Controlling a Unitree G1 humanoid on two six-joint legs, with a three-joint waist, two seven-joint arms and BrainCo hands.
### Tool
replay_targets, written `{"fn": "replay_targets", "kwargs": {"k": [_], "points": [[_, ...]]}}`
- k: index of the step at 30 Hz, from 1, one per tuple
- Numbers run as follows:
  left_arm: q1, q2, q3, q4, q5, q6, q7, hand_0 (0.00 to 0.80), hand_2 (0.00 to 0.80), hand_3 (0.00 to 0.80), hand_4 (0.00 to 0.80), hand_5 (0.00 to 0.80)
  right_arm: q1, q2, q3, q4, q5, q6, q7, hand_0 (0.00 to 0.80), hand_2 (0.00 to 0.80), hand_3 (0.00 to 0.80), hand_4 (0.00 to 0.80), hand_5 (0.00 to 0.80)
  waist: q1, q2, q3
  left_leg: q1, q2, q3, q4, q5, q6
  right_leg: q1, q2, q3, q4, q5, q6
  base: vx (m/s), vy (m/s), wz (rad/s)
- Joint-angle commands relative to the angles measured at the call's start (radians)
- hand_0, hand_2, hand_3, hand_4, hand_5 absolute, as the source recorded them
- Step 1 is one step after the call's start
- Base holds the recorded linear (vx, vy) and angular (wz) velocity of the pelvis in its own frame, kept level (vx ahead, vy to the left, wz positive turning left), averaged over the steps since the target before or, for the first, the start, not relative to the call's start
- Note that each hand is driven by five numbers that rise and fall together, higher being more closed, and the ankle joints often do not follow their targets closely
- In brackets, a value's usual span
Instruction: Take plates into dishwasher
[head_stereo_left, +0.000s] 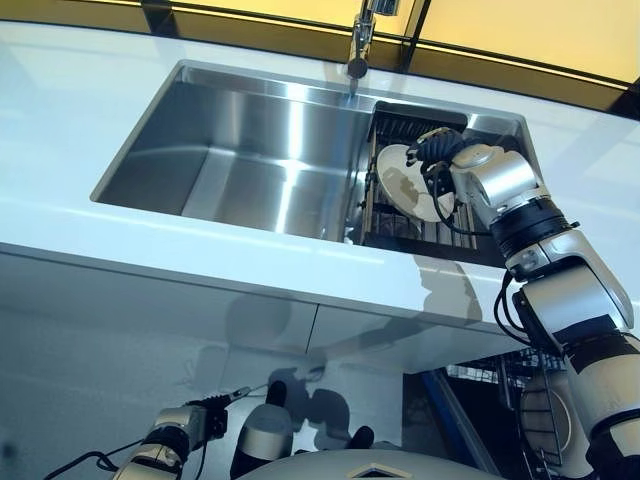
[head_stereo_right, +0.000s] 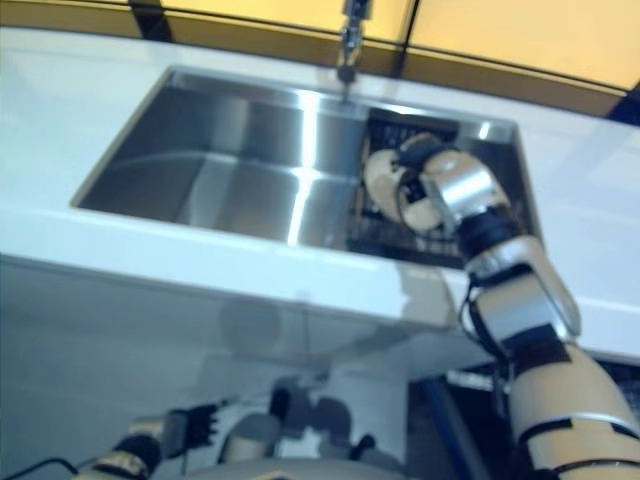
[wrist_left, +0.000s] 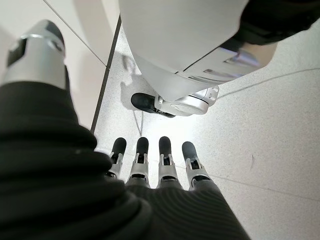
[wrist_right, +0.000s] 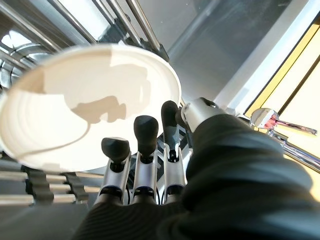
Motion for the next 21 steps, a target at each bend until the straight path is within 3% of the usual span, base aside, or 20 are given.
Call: {"fn": "replay_targets", "kwargs": {"k": [1,6,7,8,16,21], "points": [[-0.041,0.045,-0.094,0.041,0.008,-0.011,-0.023,0.0,0.0,0.0,0.0,0.0,-0.139,-0.086,0.087,0.049,-0.088,-0.052,0.014,0.8,0.8,0.8,0.8,0.8,0.037,-0.008,-0.047,0.028,0.009,0.043,-0.009,-0.038,0.017,-0.023,-0.104,0.008,0.11,0.019,0.083,0.0,0.0,0.0],[-0.04,0.052,-0.092,0.038,0.027,-0.01,-0.035,0.0,0.0,0.0,0.0,0.0,-0.135,-0.114,0.103,0.034,-0.181,-0.122,0.105,0.781,0.781,0.781,0.781,0.781,0.032,-0.011,-0.052,0.037,0.009,0.046,-0.01,-0.041,0.018,-0.024,-0.105,0.008,0.116,0.019,0.085,0.0,0.0,0.0],[-0.038,0.051,-0.089,0.034,0.032,-0.006,-0.035,0.0,0.0,0.0,0.0,0.0,-0.132,-0.121,0.112,0.033,-0.213,-0.156,0.125,0.436,0.436,0.436,0.436,0.436,0.031,-0.012,-0.054,0.04,0.008,0.046,-0.01,-0.043,0.018,-0.025,-0.106,0.01,0.116,0.019,0.086,0.0,0.0,0.0],[-0.038,0.054,-0.09,0.035,0.035,-0.004,-0.039,0.0,0.0,0.0,0.0,0.0,-0.133,-0.127,0.12,0.036,-0.252,-0.183,0.122,0.0,0.0,0.0,0.0,0.0,0.031,-0.011,-0.055,0.042,0.008,0.046,-0.01,-0.042,0.019,-0.024,-0.106,0.008,0.118,0.019,0.086,0.0,0.0,0.0],[-0.033,0.064,-0.1,0.053,0.061,-0.028,-0.059,0.0,0.0,0.0,0.0,0.0,-0.106,-0.133,0.17,0.099,-0.493,-0.282,0.146,0.0,0.0,0.0,0.0,0.0,0.043,-0.014,-0.05,0.042,0.009,0.044,-0.009,-0.048,0.025,-0.029,-0.105,0.008,0.123,0.019,0.09,0.006,-0.018,0.0],[-0.038,0.073,-0.1,0.058,0.068,-0.05,-0.072,0.0,0.0,0.0,0.0,0.0,-0.037,-0.127,0.187,0.08,-0.531,-0.315,0.1,0.0,0.0,0.0,0.0,0.0,0.045,-0.008,-0.031,0.019,0.011,0.042,-0.006,-0.043,0.028,-0.049,-0.104,0.011,0.124,0.024,0.089,-0.057,-0.03,0.0]]}}
